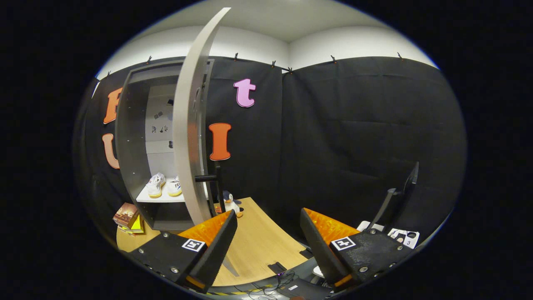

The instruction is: Open the shoe cabinet door, grab the shoes and put them into the shoe cabinet, then close the shoe cabinet door.

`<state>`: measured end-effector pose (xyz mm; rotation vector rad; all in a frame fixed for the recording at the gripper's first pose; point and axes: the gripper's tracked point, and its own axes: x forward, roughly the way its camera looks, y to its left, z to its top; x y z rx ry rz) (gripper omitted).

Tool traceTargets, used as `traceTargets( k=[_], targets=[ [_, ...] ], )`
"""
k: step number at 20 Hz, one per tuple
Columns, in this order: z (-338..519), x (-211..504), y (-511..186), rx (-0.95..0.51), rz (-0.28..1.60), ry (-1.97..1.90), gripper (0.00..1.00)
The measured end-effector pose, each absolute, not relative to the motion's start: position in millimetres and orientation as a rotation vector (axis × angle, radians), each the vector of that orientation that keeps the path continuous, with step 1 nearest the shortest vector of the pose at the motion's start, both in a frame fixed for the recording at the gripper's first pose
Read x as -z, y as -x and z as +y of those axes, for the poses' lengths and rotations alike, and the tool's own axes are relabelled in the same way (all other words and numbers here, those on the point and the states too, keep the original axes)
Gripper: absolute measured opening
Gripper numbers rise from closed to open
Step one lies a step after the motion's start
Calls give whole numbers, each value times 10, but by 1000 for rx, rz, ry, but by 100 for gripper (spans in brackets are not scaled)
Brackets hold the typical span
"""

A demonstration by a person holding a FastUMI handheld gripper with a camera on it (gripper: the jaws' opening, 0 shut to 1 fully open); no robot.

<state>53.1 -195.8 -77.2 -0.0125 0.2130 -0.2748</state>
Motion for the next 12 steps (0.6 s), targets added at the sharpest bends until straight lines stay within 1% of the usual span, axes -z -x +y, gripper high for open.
traceTargets(
  k=[5, 7, 12],
  targets=[
    [-1842, 889, -840, 241, 226, -31, 95],
    [-1873, 891, -897, 248, 218, -30, 93],
    [-1783, 900, -871, 235, 214, -85, 92]
  ],
)
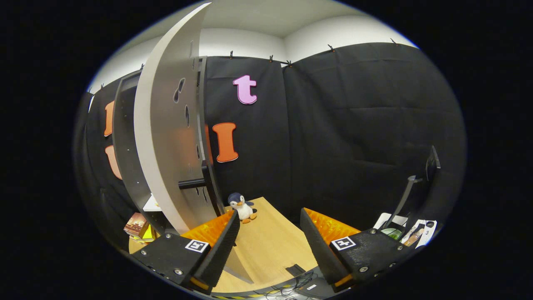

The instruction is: Open the shoe cabinet door, grab the shoes and put them into the shoe cabinet, then close the shoe cabinet door.

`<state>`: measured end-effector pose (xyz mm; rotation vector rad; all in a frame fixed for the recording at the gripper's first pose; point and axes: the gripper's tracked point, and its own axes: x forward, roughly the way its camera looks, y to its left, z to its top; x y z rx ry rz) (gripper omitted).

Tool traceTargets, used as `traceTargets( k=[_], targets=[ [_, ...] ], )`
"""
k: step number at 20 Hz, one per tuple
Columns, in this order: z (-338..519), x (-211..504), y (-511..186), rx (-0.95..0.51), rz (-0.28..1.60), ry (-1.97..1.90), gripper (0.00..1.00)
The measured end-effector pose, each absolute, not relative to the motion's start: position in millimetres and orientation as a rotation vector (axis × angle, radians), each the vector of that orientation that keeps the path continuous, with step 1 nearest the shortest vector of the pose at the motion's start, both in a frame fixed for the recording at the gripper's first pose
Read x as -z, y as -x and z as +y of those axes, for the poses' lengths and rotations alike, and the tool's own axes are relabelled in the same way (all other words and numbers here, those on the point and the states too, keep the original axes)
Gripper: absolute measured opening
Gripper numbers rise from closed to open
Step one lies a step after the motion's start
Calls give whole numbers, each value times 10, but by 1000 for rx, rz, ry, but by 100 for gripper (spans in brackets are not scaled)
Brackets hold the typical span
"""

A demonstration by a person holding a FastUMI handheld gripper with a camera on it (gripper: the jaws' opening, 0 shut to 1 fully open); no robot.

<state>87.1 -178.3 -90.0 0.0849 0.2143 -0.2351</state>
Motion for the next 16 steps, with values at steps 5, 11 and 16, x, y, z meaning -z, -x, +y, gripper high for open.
traceTargets(
  k=[5, 11, 16],
  targets=[
    [-1760, 877, -878, 277, 201, -18, 91],
    [-1363, 873, -802, 218, 200, -5, 90],
    [-1096, 849, -741, 218, 184, 10, 90]
  ],
)
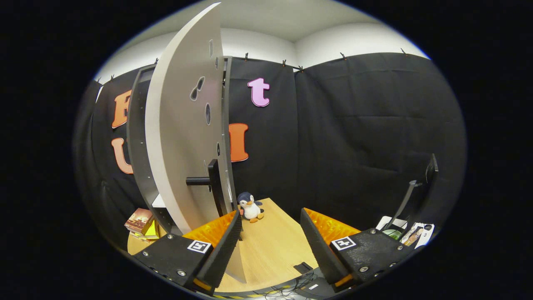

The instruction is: Open the shoe cabinet door, grab the shoes and put them into the shoe cabinet, then close the shoe cabinet door.

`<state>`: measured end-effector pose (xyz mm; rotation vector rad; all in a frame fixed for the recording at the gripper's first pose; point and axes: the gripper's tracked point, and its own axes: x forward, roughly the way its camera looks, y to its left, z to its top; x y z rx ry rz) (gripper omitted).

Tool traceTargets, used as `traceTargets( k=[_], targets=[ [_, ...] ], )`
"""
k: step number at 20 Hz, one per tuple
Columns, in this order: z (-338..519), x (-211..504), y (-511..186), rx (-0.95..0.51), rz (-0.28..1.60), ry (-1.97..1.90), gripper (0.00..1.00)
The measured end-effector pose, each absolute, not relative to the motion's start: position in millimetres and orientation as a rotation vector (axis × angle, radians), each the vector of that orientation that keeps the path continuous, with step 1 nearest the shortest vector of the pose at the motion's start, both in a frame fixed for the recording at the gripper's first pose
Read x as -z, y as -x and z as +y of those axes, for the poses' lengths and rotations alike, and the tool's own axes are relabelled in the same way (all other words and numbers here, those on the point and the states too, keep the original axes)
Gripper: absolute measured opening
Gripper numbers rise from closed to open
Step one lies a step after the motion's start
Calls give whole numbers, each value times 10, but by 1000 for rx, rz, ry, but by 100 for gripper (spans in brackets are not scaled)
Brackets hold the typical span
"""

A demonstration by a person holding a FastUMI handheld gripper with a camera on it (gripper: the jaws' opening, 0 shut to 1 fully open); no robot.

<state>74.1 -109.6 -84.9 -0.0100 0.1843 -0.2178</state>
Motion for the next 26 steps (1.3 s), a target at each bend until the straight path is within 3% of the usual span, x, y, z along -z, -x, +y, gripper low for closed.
traceTargets(
  k=[5, 12, 26],
  targets=[
    [-795, 855, -712, 206, 176, 8, 90],
    [-71, 876, -804, 76, 166, -38, 90],
    [1677, 883, -1792, -191, 153, -34, 92]
  ],
)
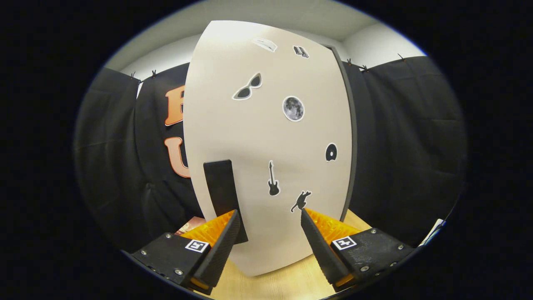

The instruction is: Open the shoe cabinet door, grab the shoes and put them into the shoe cabinet, then close the shoe cabinet door.

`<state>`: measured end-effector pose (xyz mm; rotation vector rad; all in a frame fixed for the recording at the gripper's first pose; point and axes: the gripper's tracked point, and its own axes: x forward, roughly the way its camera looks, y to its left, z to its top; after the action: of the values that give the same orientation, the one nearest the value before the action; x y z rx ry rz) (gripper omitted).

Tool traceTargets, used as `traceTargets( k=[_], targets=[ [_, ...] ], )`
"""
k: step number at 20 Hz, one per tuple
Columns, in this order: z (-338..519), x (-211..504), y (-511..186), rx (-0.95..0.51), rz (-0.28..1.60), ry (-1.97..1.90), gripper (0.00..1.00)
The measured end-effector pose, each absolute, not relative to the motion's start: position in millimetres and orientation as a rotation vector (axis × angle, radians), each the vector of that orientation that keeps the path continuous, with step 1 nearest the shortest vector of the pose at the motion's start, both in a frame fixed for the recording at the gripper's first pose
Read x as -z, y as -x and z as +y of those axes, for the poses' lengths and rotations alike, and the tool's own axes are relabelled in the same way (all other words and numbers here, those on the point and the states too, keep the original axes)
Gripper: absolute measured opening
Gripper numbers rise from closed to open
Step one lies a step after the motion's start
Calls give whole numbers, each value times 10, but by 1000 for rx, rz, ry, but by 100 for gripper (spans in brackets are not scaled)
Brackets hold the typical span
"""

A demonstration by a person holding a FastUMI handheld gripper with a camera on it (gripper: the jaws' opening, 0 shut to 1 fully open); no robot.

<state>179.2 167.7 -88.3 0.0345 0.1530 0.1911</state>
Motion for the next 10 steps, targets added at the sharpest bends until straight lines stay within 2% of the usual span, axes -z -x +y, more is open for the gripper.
traceTargets(
  k=[10],
  targets=[
    [1924, 876, -2109, -230, 162, -54, 92]
  ],
)
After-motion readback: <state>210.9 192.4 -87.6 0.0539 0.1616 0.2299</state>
